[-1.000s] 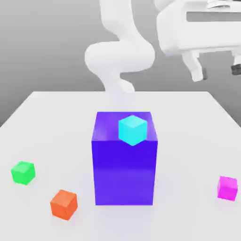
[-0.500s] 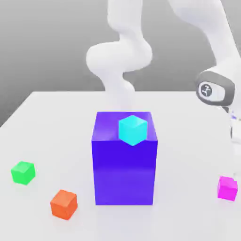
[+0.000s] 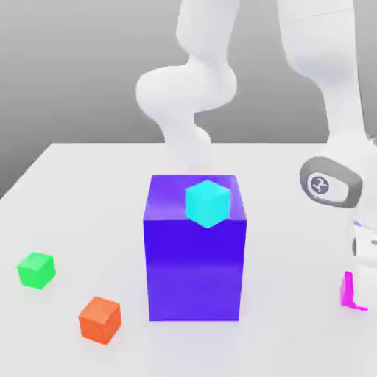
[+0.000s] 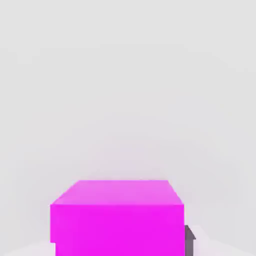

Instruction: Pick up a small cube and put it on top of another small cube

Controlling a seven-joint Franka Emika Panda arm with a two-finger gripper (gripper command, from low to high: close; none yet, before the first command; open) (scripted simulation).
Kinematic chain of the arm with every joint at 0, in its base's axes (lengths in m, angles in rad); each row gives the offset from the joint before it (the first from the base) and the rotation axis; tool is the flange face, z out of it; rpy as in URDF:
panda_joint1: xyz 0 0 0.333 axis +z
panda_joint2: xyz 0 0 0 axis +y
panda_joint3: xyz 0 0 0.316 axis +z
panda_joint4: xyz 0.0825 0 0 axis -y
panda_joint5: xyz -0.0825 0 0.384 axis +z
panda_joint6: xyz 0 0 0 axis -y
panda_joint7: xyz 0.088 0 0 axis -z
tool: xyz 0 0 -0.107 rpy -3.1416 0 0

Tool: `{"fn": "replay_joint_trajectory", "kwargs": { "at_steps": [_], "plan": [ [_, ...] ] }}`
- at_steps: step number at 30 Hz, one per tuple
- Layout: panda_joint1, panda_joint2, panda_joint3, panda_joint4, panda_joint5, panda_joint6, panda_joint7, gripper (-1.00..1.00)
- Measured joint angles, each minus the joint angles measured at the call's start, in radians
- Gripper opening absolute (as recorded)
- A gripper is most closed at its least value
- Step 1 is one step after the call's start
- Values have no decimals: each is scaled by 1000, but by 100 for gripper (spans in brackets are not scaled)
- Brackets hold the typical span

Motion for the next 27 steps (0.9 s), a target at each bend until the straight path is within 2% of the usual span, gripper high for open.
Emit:
{"fn": "replay_joint_trajectory", "kwargs": {
  "at_steps": [2,4,13,19,27],
  "plan": [
    [-9,-50,17,11,30,-33,-26,-100],
    [-47,-78,-12,14,53,-44,-22,-100],
    [-273,-171,-244,-9,120,-71,69,-100],
    [-483,-226,-384,-27,134,-88,156,-100],
    [-781,-296,-516,-50,140,-110,279,-100]
  ]
}}
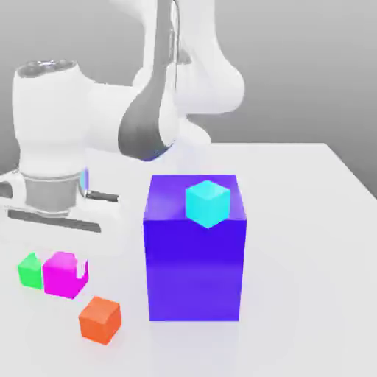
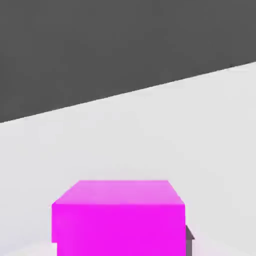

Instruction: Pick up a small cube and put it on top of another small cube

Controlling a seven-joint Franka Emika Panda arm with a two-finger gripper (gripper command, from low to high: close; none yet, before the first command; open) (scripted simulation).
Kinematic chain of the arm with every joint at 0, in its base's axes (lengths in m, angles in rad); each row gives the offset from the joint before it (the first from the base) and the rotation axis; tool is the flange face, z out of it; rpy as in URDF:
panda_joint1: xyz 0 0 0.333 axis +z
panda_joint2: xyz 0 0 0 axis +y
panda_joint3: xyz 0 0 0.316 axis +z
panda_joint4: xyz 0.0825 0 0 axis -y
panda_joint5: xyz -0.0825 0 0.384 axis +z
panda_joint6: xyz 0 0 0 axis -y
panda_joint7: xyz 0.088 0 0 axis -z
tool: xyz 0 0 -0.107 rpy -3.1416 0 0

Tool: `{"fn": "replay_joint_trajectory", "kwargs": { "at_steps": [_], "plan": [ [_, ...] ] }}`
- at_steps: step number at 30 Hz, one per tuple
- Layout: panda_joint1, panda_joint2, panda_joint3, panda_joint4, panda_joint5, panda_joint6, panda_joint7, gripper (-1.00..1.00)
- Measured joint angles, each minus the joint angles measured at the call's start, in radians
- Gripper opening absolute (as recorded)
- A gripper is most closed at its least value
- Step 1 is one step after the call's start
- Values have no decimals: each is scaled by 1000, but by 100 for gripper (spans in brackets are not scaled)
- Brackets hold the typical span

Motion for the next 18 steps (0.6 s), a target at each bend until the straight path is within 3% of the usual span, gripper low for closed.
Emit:
{"fn": "replay_joint_trajectory", "kwargs": {
  "at_steps": [8,15,16,18],
  "plan": [
    [-222,-19,-105,-118,-32,-12,142,-100],
    [-254,166,-20,-118,186,138,-7,-100],
    [-266,186,-4,-117,211,154,-25,100],
    [-266,186,-4,-117,211,154,-25,100]
  ]
}}
